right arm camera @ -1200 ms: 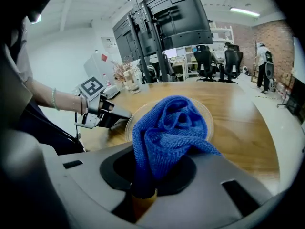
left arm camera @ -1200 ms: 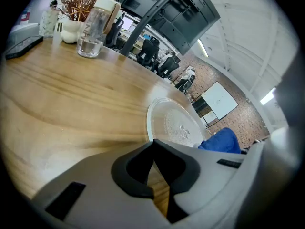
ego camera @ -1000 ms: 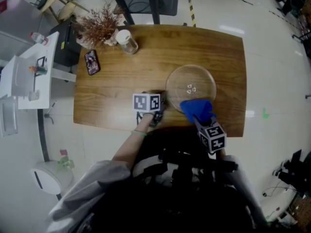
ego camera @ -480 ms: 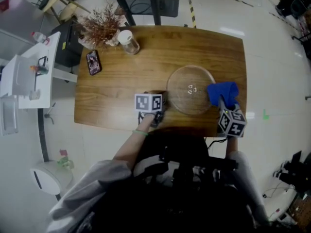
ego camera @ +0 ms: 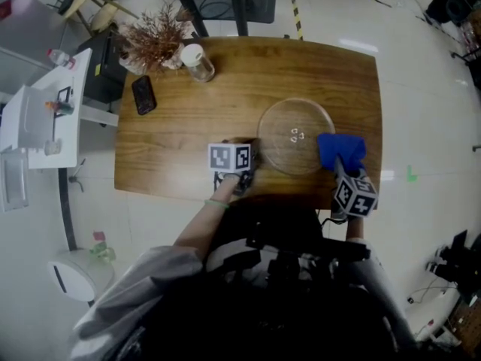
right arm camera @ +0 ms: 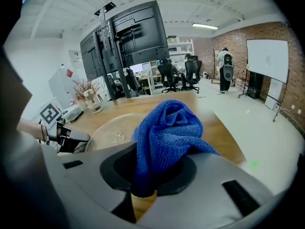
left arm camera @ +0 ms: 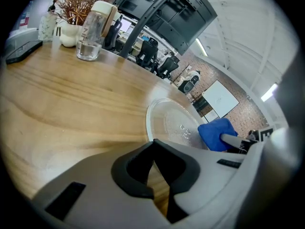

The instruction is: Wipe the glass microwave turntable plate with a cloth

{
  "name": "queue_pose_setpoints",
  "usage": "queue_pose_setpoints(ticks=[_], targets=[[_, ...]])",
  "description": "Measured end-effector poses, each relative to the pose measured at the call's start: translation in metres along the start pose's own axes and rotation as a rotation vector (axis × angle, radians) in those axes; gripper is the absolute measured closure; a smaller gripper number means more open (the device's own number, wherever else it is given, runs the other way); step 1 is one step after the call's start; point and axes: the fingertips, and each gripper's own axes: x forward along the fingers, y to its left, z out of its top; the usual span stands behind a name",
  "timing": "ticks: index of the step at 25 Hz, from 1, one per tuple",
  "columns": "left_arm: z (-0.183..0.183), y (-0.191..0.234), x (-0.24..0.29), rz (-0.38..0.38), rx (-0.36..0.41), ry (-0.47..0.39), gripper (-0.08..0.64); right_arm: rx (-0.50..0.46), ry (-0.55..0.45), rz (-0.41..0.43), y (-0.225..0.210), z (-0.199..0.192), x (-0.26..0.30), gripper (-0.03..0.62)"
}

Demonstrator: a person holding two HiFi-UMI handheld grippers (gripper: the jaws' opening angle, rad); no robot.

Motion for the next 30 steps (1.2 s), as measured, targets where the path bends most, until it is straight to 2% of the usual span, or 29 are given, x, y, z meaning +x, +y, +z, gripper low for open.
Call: queue_pose_setpoints(ticks=[12,16,19,22,24,27,30], targets=[[-0.001,0.003,0.002,-0.002,0.013,-0.002,0.566,0.067,0.037,0.056,0.048,-0.058,-0.032,0.512],[-0.003,0.001,0.002,-0.025,0.032,-0.002,0.566,0.08,-0.044,0.005,0.054,-0.055,-0.043,0.512],[-0.006,-0.003,0.001,-0.072,0.075,-0.003,0.566,0.1,-0.123,-0.026,0.054,-0.046,-0.055,0.512],[-0.018,-0.01,-0.003,-0.115,0.14,0.028,0.566,0.111,-0.157,-0.054,0.058,-0.042,-0.07,0.512],[-0.026,-0.014,-0.005,-0.12,0.181,0.047,0.566,0.112,-0.171,-0.065,0.061,-0.046,-0.08,0.512],[-0.032,-0.019,-0.012,-0.111,0.234,0.018,0.566,0.095,-0.171,-0.068,0.069,-0.057,-0.093,0.512],[-0.048,-0.027,-0.023,-0.145,0.266,0.02,0.566,0.084,-0.162,-0.075,0.074,-0.063,-0.105,0.512]])
